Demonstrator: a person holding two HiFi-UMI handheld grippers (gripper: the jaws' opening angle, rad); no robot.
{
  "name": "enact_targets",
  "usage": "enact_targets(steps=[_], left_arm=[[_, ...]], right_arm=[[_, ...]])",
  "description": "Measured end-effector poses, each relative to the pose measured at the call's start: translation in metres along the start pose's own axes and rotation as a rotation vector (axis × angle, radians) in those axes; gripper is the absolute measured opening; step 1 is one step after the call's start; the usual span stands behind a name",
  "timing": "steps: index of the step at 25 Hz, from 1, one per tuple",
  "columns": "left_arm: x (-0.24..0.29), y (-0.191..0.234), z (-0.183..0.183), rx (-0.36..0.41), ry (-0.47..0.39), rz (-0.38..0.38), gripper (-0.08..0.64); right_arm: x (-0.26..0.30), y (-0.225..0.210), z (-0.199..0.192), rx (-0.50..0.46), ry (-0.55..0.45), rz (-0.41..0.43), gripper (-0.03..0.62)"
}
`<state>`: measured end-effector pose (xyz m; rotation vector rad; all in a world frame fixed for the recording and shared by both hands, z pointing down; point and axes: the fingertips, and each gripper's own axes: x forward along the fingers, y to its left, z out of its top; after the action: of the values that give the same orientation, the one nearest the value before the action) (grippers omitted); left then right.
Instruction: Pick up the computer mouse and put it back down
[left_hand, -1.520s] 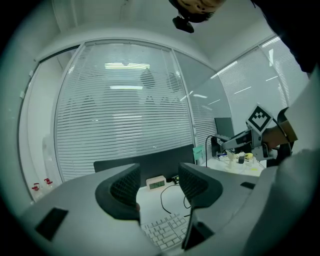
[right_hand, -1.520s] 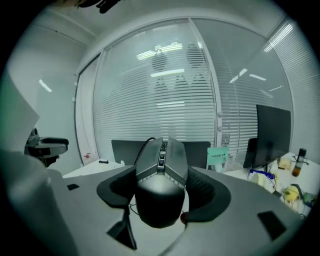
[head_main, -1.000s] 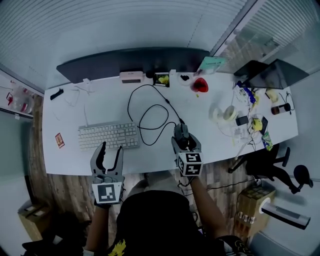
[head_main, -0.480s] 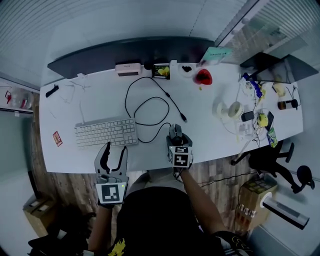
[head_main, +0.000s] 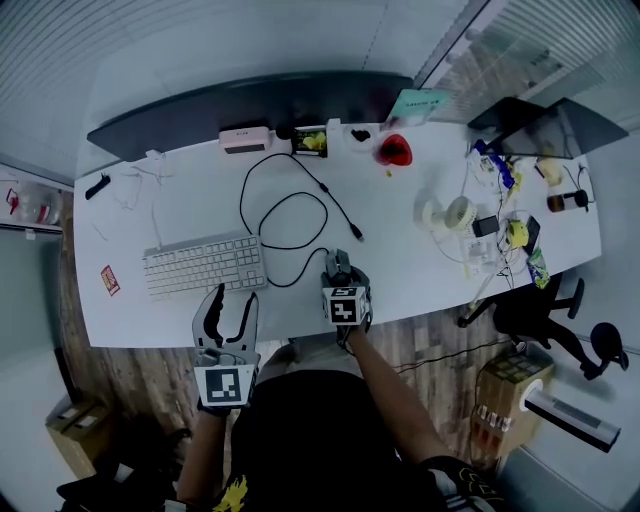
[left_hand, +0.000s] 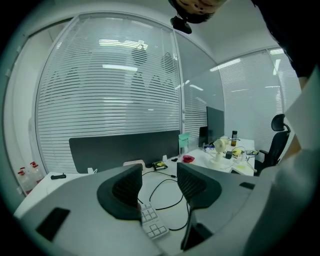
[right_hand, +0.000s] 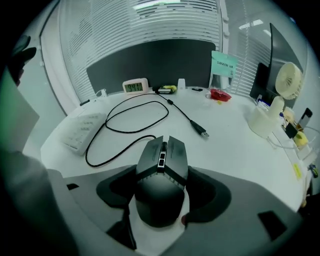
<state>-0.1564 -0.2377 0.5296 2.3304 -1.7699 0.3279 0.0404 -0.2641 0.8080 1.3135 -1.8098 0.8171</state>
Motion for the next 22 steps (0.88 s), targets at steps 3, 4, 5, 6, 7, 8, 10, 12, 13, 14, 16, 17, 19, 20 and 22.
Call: enact_targets(steps=[3,4,5,6,7,8,10,12,13,14,16,17,19,20,22], left_arm=[[-0.011,-0.005,0.008,0.016,-0.018,-0.003,0.230],[-0.015,-0.005,0.011,0.018,-0.025,0.000,0.230],[-0.021,-0.006,0.014,0.021,-0.033,0.004,0.230],[-0.027,-0.007,0.017,0.026,-0.041,0.007,0.230],[-0.035,-0.007,0.020,0.034,-0.048,0.011,0.230],[-0.042,-0.008,0.022,0.041,-0.056,0.014,0.230],[-0.059,-0.011,0.027,0.051,-0.078,0.017,0.230],[-0.075,-0.015,0.032,0.053,-0.105,0.017,0.230],[-0.084,-0.018,0.034,0.054,-0.114,0.013,0.230],[-0.092,-0.021,0.035,0.061,-0.118,0.005,0.230],[-0.111,-0.032,0.039,0.076,-0.126,-0.023,0.230],[-0.119,-0.040,0.044,0.078,-0.139,-0.038,0.230],[-0.133,-0.053,0.057,0.071,-0.188,-0.064,0.230],[-0.138,-0.058,0.063,0.071,-0.210,-0.072,0.230],[-0.148,-0.068,0.072,0.074,-0.241,-0.077,0.230]], right_arm=[[-0.002,0.001,0.000,-0.006,-0.052,0.009,0.318],[-0.004,0.004,-0.001,-0.016,-0.071,0.033,0.327],[-0.006,0.009,-0.004,-0.029,-0.085,0.066,0.405],[-0.011,0.013,-0.009,-0.040,-0.094,0.092,0.460],[-0.019,0.015,-0.015,-0.046,-0.105,0.102,0.469],[-0.030,0.015,-0.020,-0.047,-0.123,0.096,0.468],[-0.058,0.011,-0.027,-0.031,-0.182,0.068,0.463],[-0.088,0.006,-0.028,0.002,-0.248,0.052,0.446],[-0.105,0.004,-0.026,0.018,-0.281,0.048,0.433],[-0.122,0.002,-0.023,0.032,-0.314,0.045,0.424],[-0.163,-0.001,-0.015,0.053,-0.390,0.033,0.386],[-0.186,-0.001,-0.009,0.060,-0.434,0.024,0.363],[-0.233,0.000,0.008,0.070,-0.538,0.020,0.295],[-0.256,0.003,0.019,0.069,-0.593,0.026,0.264],[-0.301,0.010,0.040,0.044,-0.694,0.044,0.225]])
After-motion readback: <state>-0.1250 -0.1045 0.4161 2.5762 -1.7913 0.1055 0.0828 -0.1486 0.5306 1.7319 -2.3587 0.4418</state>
